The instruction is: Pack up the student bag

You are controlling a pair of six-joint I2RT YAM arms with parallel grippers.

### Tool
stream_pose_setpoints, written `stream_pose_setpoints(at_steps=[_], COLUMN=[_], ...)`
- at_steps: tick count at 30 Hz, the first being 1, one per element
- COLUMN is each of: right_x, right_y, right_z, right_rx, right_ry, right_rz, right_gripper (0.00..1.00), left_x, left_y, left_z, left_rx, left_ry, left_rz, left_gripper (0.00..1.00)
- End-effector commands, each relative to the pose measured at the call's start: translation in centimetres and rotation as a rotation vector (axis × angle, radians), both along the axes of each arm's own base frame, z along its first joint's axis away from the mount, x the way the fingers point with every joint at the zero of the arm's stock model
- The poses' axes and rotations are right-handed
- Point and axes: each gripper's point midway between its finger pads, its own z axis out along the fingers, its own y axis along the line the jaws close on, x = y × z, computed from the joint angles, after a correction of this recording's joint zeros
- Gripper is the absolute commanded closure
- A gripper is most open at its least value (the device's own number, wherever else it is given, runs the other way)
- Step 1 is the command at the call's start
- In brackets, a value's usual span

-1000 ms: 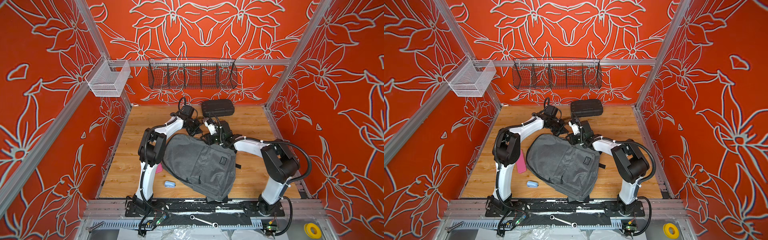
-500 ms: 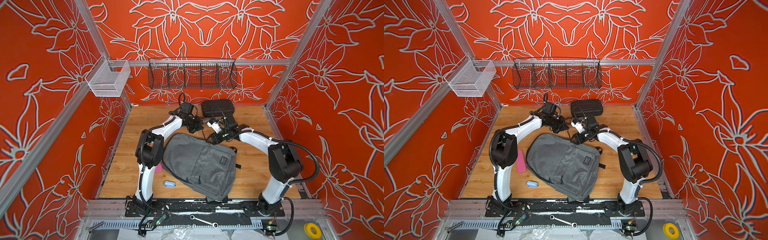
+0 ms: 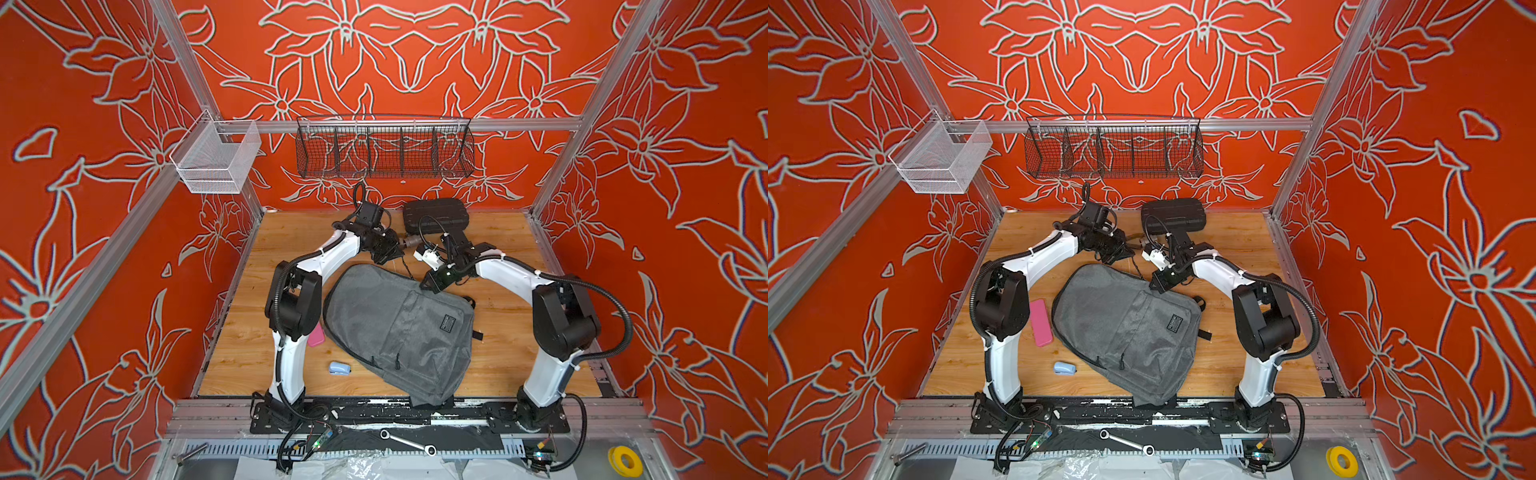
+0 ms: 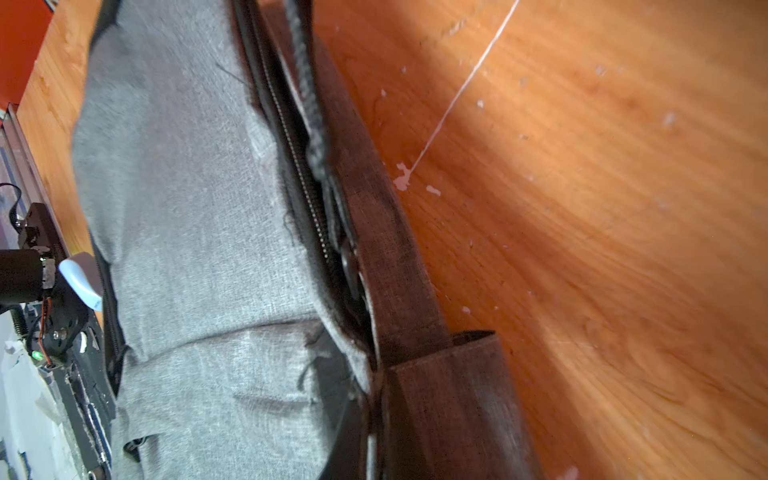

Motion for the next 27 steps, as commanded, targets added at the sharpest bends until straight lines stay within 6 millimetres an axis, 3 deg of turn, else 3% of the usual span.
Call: stream_pose_setpoints(at_steps=[1,5,9,13,15,18,20,23,27], right_x=[-0.7,-0.9,-1.2,-0.7,-0.8,-1.5,-1.5,-0.1,2.3], right_y=[-3.1,-4.7,-6.6,-8.6,-9.3,-7.7,-6.2,-5.3,-4.0], right_z=[0.6,2.1,2.2,2.6,2.9,4.1,5.7,8.1,10.6], right_rx=[-0.082,-0.122,-0.191,-0.193,-0.17,-0.054,0.048,0.119,0.194], right_ry=[-0.011,-0.078,-0.081,-0.093,-0.1,-0.13,-0.188,-0.317,-0.428], right_rz=[-0.045,-0.028,-0.016,-0.075,-0.096,-0.042,-0.008,-0.023,-0.014], right_gripper=[1.0,1.0,1.0,1.0,1.0,1.0,0.8,0.59,0.47], left_x=[1.8,2.3,2.7,2.5,2.6,2.9,2.6,1.7,0.7], left_y=[4.9,8.2,10.7,12.5,12.3,8.7,5.5,1.2,-2.7], left_z=[3.3,4.3,5.5,5.8,6.4,8.9,10.8,13.3,15.2], left_rx=[0.045,0.067,0.081,0.082,0.051,-0.067,-0.111,-0.161,-0.225], left_ry=[-0.113,-0.142,-0.176,-0.183,-0.201,-0.255,-0.288,-0.327,-0.341], left_rz=[0.089,0.137,0.171,0.194,0.185,0.071,-0.031,-0.154,-0.239], left_gripper=[1.0,1.0,1.0,1.0,1.0,1.0,1.0,1.0,1.0])
